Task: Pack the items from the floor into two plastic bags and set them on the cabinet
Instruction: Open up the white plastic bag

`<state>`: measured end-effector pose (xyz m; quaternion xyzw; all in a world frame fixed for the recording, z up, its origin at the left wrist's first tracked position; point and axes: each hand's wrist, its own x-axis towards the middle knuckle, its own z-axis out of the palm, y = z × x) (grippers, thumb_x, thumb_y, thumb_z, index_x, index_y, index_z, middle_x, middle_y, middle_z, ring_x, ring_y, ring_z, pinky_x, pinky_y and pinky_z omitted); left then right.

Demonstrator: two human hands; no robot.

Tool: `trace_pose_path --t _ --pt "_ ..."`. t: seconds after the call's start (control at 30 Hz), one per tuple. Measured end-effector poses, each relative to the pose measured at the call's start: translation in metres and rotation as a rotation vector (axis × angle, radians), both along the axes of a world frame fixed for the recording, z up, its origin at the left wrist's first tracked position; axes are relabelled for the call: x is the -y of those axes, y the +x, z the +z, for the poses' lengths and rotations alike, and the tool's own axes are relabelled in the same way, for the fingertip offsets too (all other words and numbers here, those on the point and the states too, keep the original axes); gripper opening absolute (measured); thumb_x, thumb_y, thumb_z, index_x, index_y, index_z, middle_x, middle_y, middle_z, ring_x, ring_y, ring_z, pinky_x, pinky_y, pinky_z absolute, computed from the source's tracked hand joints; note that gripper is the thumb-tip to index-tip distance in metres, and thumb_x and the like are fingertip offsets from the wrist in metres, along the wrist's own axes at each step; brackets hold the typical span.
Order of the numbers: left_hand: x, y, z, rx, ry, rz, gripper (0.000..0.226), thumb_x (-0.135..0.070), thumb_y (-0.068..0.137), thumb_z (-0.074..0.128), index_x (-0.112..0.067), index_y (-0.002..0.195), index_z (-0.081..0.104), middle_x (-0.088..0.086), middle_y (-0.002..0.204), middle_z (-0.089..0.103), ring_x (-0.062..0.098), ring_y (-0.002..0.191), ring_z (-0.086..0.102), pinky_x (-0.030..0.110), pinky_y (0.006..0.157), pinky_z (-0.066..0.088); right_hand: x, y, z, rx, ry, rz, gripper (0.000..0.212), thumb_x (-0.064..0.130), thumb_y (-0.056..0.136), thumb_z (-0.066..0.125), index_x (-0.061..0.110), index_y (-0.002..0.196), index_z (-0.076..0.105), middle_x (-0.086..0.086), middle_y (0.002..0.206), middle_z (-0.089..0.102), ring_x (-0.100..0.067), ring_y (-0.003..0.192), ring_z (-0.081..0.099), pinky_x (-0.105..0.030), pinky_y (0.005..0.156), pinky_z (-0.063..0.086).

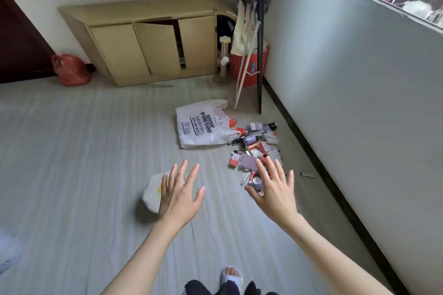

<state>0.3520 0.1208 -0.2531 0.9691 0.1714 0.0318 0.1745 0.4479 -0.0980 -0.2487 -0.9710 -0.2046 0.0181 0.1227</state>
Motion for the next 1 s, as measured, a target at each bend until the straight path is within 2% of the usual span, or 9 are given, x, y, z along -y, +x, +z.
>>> trace_pose_path --t 0.13,0.43,0.6,0.73,1.0 --pt "-0.021 0.052 -0.004 -0.003 -0.002 0.012 0.059 -0.042 0.091 0.043 -0.032 0.144 0.02 0.0 0.156 0.011 0.019 0.144 0.0 0.039 0.116 -0.003 -0.014 0.056 -0.003 -0.015 -0.003 0.001 0.073 0.059 0.085 0.044 0.03 0.146 0.018 0.002 0.157 0.014 -0.022 0.145 0.007 -0.053 0.113 0.006" --pt "-0.091 0.16 -0.043 -0.167 -0.035 -0.034 0.06 -0.044 0.092 0.039 -0.033 0.146 0.014 -0.001 0.157 0.005 0.02 0.144 -0.002 0.041 0.117 0.0 -0.084 0.167 -0.031 -0.073 0.01 -0.035 0.071 0.056 0.085 0.049 0.025 0.145 0.024 -0.004 0.156 0.017 -0.025 0.144 0.011 -0.05 0.115 0.007" --pt "-0.159 0.237 -0.047 -0.214 -0.046 -0.08 0.059 -0.044 0.094 0.036 -0.031 0.146 0.013 -0.001 0.157 0.003 0.019 0.144 -0.005 0.041 0.116 -0.003 -0.14 0.234 -0.045 -0.154 -0.034 -0.103 0.07 0.058 0.087 0.042 0.028 0.146 0.018 0.0 0.157 0.008 -0.022 0.145 0.005 -0.048 0.116 0.004" --pt "-0.205 0.3 -0.051 -0.265 -0.056 -0.123 0.059 -0.043 0.094 0.036 -0.029 0.147 0.013 0.0 0.157 0.002 0.02 0.144 -0.005 0.041 0.117 -0.003 -0.178 0.283 -0.052 -0.201 -0.039 -0.155 0.071 0.058 0.088 0.04 0.031 0.147 0.011 -0.001 0.157 0.009 -0.021 0.145 0.004 -0.046 0.116 0.002" --pt "-0.226 0.384 -0.087 -0.422 -0.081 -0.239 0.058 -0.045 0.095 0.032 -0.031 0.147 0.009 -0.002 0.157 0.0 0.019 0.144 -0.008 0.041 0.116 -0.005 -0.209 0.355 -0.078 -0.281 -0.03 -0.26 0.072 0.058 0.087 0.042 0.03 0.147 0.013 0.0 0.158 0.008 -0.021 0.145 0.003 -0.047 0.116 0.004"
